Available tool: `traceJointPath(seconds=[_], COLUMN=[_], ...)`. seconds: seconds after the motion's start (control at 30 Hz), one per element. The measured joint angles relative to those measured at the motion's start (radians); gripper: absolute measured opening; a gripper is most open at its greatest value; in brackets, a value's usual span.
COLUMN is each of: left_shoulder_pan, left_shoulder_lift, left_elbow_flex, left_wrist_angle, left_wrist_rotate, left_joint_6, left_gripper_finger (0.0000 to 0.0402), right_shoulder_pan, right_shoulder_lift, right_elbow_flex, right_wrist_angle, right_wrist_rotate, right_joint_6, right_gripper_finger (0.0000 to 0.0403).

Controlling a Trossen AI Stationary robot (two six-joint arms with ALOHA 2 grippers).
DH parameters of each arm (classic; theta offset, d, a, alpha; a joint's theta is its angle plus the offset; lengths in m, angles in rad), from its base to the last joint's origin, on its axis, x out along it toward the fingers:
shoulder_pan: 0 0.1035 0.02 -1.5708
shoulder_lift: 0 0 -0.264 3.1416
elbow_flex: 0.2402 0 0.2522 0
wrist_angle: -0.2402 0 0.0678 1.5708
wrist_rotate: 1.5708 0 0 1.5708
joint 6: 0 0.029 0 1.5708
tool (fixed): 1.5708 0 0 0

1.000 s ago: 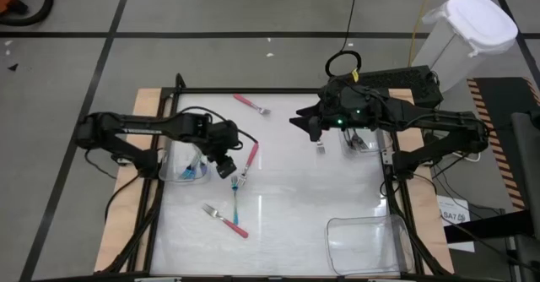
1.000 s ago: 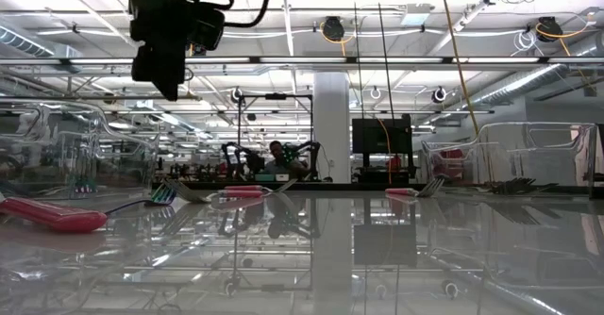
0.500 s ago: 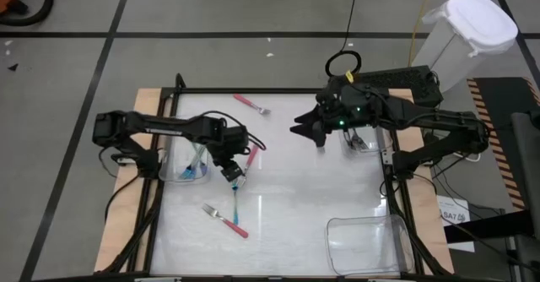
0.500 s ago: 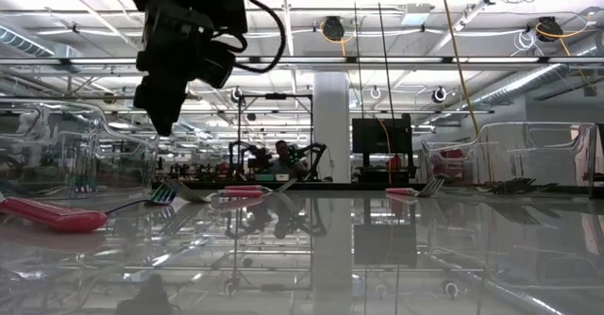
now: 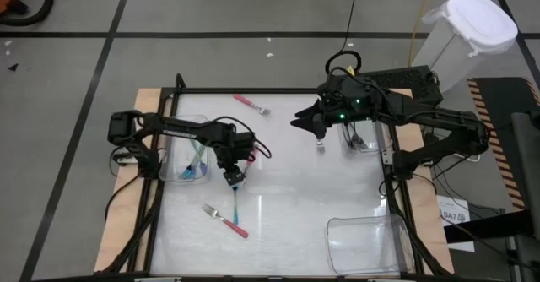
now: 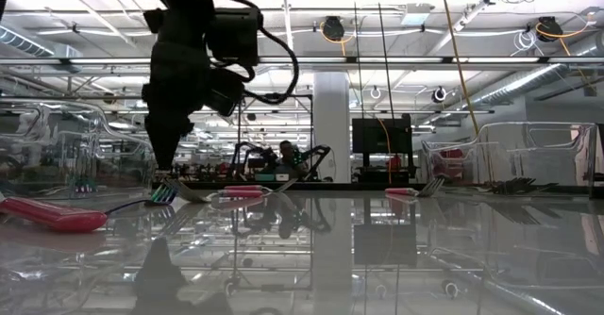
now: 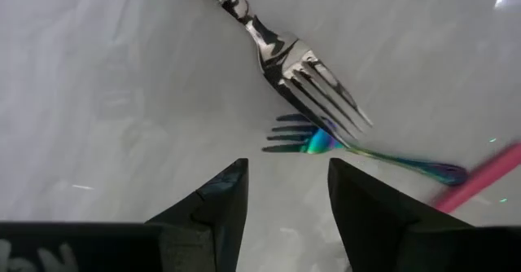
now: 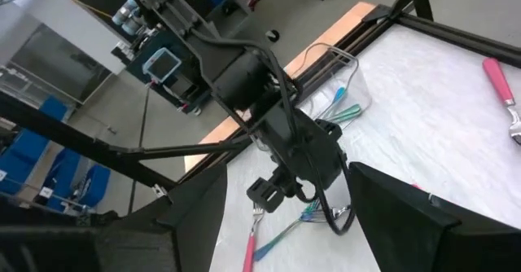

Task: Sort silverware by color (type)
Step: Put the blue fork into the left transparent bin

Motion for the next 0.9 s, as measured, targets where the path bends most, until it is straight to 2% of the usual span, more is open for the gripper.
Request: traceJointPath(seconds=[0.4, 0.57, 0.73, 0.9], left_shoulder_pan=[0.000, 0.000, 0.000, -0.008], left_shoulder_lift=[0.101, 0.108, 0.108, 0.108], left_elbow_flex=[0.000, 0.000, 0.000, 0.000], left_wrist_angle=[0.028, 0.042, 0.078, 0.083], left_wrist_rotate=[-0.003, 0.004, 0.063, 0.063], left_joint_6=[0.099, 0.139, 0.146, 0.152], left_gripper_finger=[0.0171, 0.0170, 0.0170, 0.0170], right_shoulder_pan=[0.000, 0.000, 0.000, 0.000], right_shoulder_lift=[0.000, 0.000, 0.000, 0.000], right_elbow_flex=[0.000, 0.000, 0.000, 0.000], right_wrist_angle=[0.018, 0.027, 0.040, 0.056], right_wrist_rotate=[0.005, 0.006, 0.008, 0.014], right_joint_6=[0.051, 0.057, 0.064, 0.063], right_gripper_finger=[0.0251, 0.0251, 0.0251, 0.0251])
